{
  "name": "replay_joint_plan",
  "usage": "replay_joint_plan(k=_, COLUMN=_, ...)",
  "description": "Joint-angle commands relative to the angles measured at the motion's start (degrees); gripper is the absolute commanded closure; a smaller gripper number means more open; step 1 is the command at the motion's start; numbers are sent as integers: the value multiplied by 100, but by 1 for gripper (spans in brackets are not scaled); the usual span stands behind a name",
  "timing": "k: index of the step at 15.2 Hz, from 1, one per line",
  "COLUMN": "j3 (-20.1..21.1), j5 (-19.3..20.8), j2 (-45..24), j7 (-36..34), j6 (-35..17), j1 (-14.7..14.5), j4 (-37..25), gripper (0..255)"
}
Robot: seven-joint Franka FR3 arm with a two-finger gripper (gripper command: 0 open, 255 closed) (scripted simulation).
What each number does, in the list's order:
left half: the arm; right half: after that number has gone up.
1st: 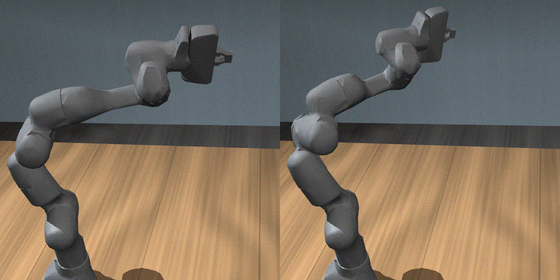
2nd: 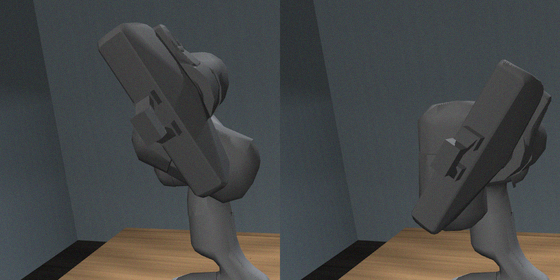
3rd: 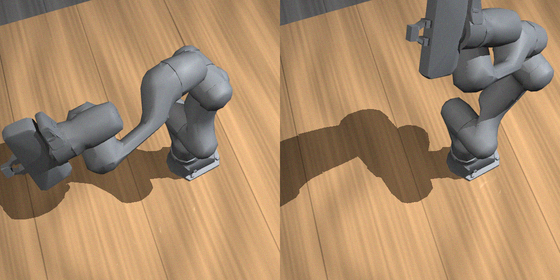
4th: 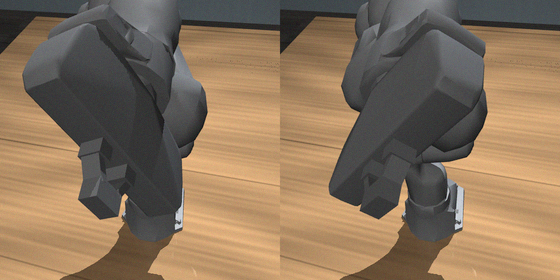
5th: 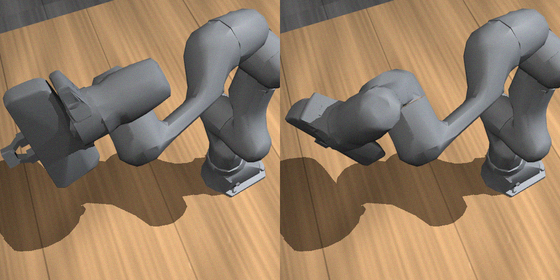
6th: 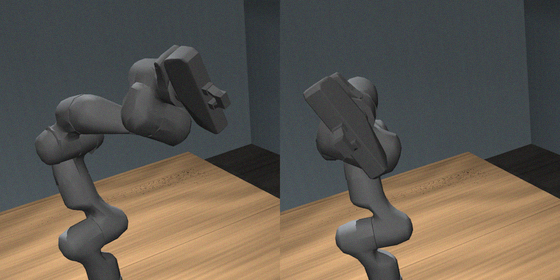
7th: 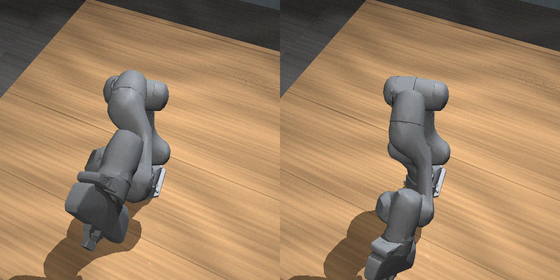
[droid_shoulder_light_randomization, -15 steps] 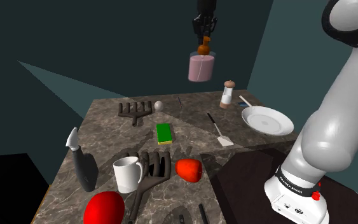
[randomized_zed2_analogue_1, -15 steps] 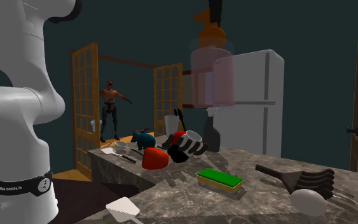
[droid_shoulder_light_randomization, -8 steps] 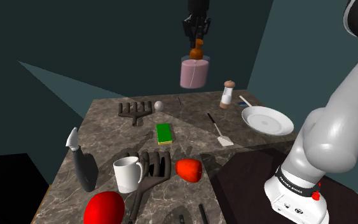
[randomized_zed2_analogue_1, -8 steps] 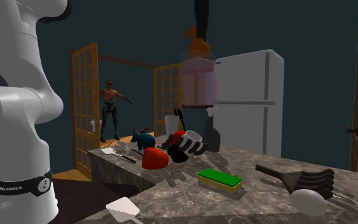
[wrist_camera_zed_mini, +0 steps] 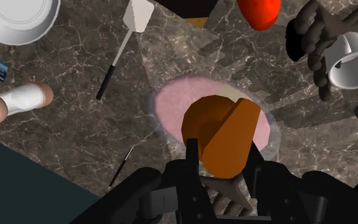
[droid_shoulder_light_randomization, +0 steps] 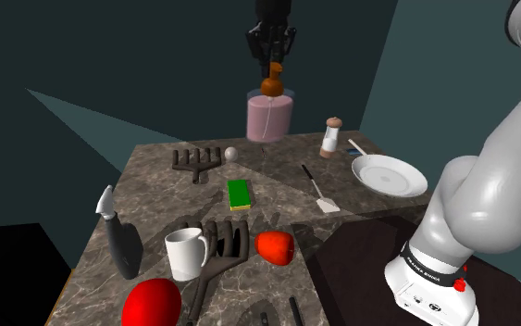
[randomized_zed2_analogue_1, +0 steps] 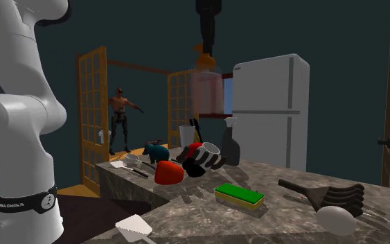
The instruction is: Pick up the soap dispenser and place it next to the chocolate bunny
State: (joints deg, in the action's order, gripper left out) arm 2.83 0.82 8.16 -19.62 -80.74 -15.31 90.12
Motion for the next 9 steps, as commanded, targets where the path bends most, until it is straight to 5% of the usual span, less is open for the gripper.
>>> replay_joint_plan(k=1, j3=174, j5=-32, j2=22, j7=-312, j6=-17, j1=-127, j4=42, gripper=255)
replay_joint_plan(k=9, j3=803, j5=-109, j2=-199, j7=-1407, j6=41, j1=-583, j4=-225, gripper=255)
